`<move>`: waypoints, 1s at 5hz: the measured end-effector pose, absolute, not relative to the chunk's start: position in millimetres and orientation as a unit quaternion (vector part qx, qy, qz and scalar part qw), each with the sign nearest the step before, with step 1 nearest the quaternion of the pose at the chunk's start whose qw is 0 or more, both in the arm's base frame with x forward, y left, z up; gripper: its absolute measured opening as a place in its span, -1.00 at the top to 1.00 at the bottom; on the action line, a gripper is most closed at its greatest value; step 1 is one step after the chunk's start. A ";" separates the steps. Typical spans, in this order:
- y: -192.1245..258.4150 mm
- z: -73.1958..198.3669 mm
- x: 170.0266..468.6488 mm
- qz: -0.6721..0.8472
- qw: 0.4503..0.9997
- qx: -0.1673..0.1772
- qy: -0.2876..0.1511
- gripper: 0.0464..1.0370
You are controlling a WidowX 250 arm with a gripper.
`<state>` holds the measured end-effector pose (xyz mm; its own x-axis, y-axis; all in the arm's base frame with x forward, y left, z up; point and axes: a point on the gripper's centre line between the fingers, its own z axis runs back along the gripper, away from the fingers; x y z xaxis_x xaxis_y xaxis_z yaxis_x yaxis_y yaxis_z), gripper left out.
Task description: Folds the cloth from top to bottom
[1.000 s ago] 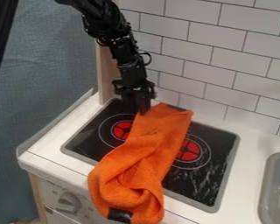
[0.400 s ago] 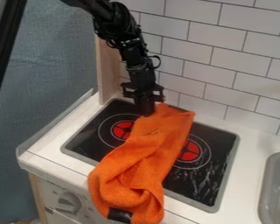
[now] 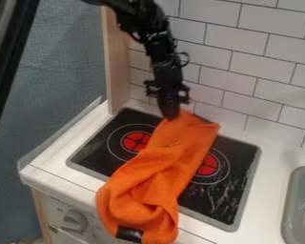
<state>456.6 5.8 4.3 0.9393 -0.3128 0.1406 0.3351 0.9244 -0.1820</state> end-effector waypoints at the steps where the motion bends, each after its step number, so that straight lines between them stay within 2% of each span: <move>1: -4.8 22.0 458.5 -0.199 0.973 -0.093 -0.065 1.00; 2: -4.5 56.6 455.0 -0.232 0.965 -0.077 -0.094 1.00; 5: -24.6 90.0 376.5 -0.323 0.942 -0.038 -0.083 1.00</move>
